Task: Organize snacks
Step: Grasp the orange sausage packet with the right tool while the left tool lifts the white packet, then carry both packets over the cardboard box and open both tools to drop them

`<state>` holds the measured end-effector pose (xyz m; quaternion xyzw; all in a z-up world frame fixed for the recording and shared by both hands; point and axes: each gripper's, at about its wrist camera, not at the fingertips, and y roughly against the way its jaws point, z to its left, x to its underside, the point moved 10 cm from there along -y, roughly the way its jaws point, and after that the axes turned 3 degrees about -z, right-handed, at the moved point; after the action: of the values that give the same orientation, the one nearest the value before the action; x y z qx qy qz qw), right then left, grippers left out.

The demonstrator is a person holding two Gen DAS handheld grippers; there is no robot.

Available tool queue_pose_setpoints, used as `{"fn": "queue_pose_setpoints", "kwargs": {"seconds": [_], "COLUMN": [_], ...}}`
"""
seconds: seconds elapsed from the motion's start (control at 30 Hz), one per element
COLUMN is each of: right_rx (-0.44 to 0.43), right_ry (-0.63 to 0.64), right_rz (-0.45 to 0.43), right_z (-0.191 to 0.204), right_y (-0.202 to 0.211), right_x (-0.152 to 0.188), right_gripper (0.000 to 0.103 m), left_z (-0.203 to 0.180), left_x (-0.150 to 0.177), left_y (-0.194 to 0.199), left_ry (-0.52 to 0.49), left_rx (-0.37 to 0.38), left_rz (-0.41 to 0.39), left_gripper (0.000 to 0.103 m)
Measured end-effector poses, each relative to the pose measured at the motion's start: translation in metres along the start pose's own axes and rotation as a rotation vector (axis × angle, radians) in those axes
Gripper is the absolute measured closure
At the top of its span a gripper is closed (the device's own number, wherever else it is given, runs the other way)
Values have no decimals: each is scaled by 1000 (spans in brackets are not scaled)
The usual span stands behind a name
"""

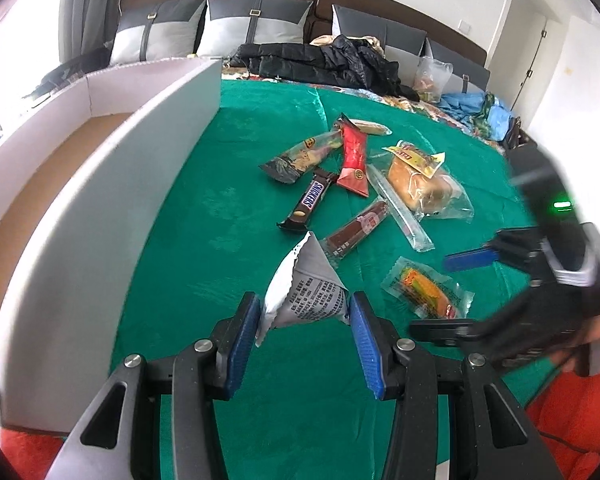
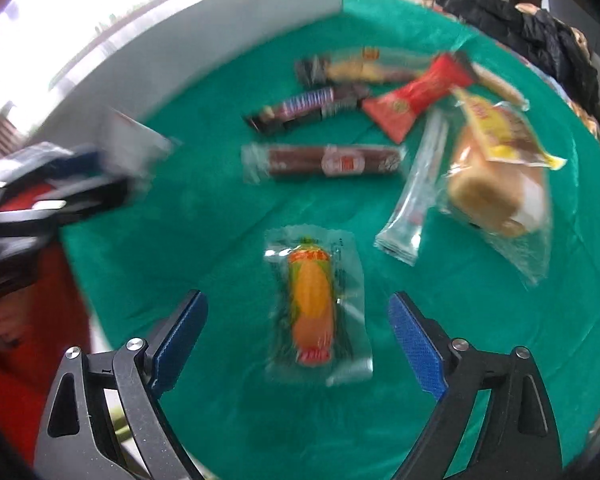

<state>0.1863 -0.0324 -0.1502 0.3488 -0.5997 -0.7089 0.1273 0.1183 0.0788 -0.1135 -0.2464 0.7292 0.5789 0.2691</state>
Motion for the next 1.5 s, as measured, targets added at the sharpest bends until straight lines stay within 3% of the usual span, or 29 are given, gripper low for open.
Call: {"fn": "queue_pose_setpoints", "kwargs": {"seconds": [0.03, 0.07, 0.1, 0.23, 0.3, 0.33, 0.37, 0.53, 0.67, 0.87, 0.9, 0.97, 1.03, 1.1, 1.2, 1.3, 1.37, 1.4, 1.43, 1.47, 1.5], "right_rx": [0, -6, 31, -14, -17, -12, -9, -1, 0, -49, -60, -88, -124, -151, -166, -180, -188, -190, -191, -190, -189], "right_ry": [-8, -14, -17, -140, -180, -195, -202, -213, -252, -344, -355, -381, -412, -433, -435, -439, -443, -447, -449, -449, -450], "right_rz": [20, 27, 27, 13, -20, -33, -40, -65, -83, -116, -121, -134, -147, -160, -174, -186, -194, -197, -199, -200, -201], "right_z": [-1, -2, -9, -25, -35, -40, -43, -32, -35, -32, -31, -30, -28, -26, -24, -22, -21, -21, -21, -22, -22], "right_y": [-9, -8, -9, 8, 23, 29, 34, 67, 62, 63, 65, 67, 70, 72, 77, 82, 85, 86, 87, 87, 88], "right_x": [-1, 4, 5, 3, -3, -5, -6, 10, 12, 25, 26, 29, 30, 31, 31, 32, 32, 31, 31, 31, 31], "right_gripper": [17, 44, 58, 80, 82, 82, 82, 82, 82, 82, 82, 82, 82, 82, 82, 82, 82, 82, 82, 82, 82], "left_z": [0, 0, 1, 1, 1, 1, 1, 4, 5, 10, 10, 13, 19, 24, 19, 5, -8, -12, -15, -17, -19], "left_x": [0, 1, 1, 1, 1, 0, 1, 5, 6, 6, 5, 4, 5, 7, 13, 18, 23, 26, 29, 34, 32], "left_y": [2, 3, 3, 1, 1, 3, 2, -3, -4, -5, -5, -7, -10, -12, -19, -25, -35, -40, -45, -53, -53], "left_ry": [-10, -22, -32, -53, -62, -68, -76, -68, -38, -11, -11, -8, 9, 32, 46, 4, -75, -112, -137, -155, -152], "left_rx": [-15, -30, -42, -81, -92, -98, -98, -86, -40, -5, -13, -43, -73, -83, -31, -2, -20, -37, -44, -49, -50], "left_rz": [0, 2, 6, 20, 19, 16, 28, 51, 53, 40, 36, 19, 25, 25, 56, 64, 80, 87, 98, 130, 113], "left_gripper": [57, 57, 57, 57, 58, 66, 93, 95, 101, 101, 99, 82, 18, 13, 13, 13, 13, 21, 58, 64, 67]}}
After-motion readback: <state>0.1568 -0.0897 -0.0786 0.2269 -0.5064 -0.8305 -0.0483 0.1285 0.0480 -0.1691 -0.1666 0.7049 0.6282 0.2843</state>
